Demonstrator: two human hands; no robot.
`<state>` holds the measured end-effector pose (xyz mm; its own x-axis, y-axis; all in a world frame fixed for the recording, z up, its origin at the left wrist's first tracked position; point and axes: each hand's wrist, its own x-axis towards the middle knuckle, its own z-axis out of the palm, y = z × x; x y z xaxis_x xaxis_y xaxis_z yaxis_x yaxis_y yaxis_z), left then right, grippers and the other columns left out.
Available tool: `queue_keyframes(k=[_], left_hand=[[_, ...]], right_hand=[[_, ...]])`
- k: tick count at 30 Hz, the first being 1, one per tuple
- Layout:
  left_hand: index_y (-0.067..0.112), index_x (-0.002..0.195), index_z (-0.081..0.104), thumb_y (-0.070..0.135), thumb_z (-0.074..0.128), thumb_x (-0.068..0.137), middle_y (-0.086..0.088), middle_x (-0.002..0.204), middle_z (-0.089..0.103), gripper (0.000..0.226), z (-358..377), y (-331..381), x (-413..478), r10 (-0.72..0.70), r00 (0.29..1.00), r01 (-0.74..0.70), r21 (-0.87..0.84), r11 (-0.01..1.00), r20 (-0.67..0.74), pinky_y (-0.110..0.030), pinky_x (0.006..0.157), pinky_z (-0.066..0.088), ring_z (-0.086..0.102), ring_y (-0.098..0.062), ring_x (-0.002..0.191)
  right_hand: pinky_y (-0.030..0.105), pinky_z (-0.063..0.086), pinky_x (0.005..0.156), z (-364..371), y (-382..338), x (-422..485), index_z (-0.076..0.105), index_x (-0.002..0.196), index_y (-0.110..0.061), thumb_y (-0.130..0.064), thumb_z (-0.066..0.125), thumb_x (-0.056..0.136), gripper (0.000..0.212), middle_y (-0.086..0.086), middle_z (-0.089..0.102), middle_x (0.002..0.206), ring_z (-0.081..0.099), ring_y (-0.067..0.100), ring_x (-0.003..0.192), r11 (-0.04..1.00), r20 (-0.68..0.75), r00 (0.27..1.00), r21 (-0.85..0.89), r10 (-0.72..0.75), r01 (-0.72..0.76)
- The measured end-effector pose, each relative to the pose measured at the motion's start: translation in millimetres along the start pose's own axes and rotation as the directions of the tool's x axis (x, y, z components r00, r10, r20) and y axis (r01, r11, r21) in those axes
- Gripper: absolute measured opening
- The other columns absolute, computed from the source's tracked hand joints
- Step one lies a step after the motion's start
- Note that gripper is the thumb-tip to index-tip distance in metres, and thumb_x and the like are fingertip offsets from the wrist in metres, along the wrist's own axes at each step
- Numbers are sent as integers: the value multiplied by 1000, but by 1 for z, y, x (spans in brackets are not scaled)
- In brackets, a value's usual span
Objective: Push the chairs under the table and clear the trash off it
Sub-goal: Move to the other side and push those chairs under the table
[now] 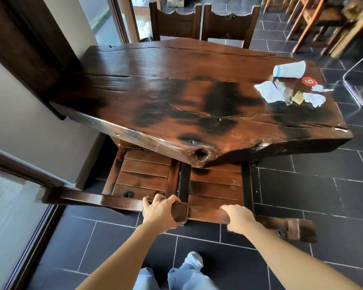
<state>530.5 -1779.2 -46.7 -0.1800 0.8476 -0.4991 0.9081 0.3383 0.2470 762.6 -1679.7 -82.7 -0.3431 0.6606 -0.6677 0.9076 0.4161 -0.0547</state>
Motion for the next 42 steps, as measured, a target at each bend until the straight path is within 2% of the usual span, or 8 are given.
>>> queue_keyframes(k=[7,14,17,20,23,25,28,42], left_hand=[[32,139,34,56,55,63,11,146,39,82,-6,-55,-18,97,980,-132,-206,970,-171,-37,110,25,31,-14,139],[15,137,43,30,81,67,-6,145,44,81,-31,-224,-53,-321,896,295,-128,947,-308,-52,104,32,39,-32,132],[9,129,51,20,85,59,-11,141,47,79,-51,-288,-44,-341,883,350,-30,936,-321,-58,101,30,39,-36,129],[17,129,50,26,81,62,-5,142,43,74,-75,-321,-25,-342,920,360,65,931,-190,-55,101,30,35,-30,131],[25,131,46,36,71,71,0,137,48,66,-88,-336,-2,-341,940,340,159,927,-18,-41,101,39,39,-25,128],[28,120,55,32,64,71,0,125,59,50,-91,-344,10,-287,957,274,205,940,34,-37,98,44,50,-25,120],[31,103,64,25,58,73,2,110,68,31,-97,-346,7,-210,978,203,238,950,4,-33,87,51,59,-24,107],[43,122,57,37,58,85,8,119,66,38,-104,-337,-34,-99,994,81,339,937,38,-25,87,47,62,-16,110]], right_hand=[[35,42,103,-17,0,11,34,145,-26,-44,59,79,73,1,43,147,47,23,128,973,220,975,222,6,-56],[32,45,98,-55,-71,11,60,121,-23,-47,50,92,39,-4,62,124,57,16,115,788,22,998,615,-60,34],[34,49,87,-69,-137,4,66,112,-21,-57,50,86,47,-2,68,112,62,19,102,860,34,972,473,-234,191],[35,49,75,-74,-190,3,64,104,-9,-75,53,71,74,8,68,105,63,30,94,972,134,962,28,-236,235],[47,50,88,-72,-212,11,30,144,-12,-74,65,63,107,13,55,130,56,36,112,970,203,970,-174,-132,168],[53,46,94,-69,-218,13,15,150,-24,-64,71,65,108,8,42,142,49,36,122,972,216,968,-166,-126,164],[43,44,92,-62,-218,10,36,142,-31,-47,72,66,85,-2,49,138,50,27,121,991,140,982,-31,-124,130],[51,23,102,-44,-231,-17,55,124,-22,-49,68,67,65,-3,64,105,59,22,104,965,112,984,-210,-136,157]])
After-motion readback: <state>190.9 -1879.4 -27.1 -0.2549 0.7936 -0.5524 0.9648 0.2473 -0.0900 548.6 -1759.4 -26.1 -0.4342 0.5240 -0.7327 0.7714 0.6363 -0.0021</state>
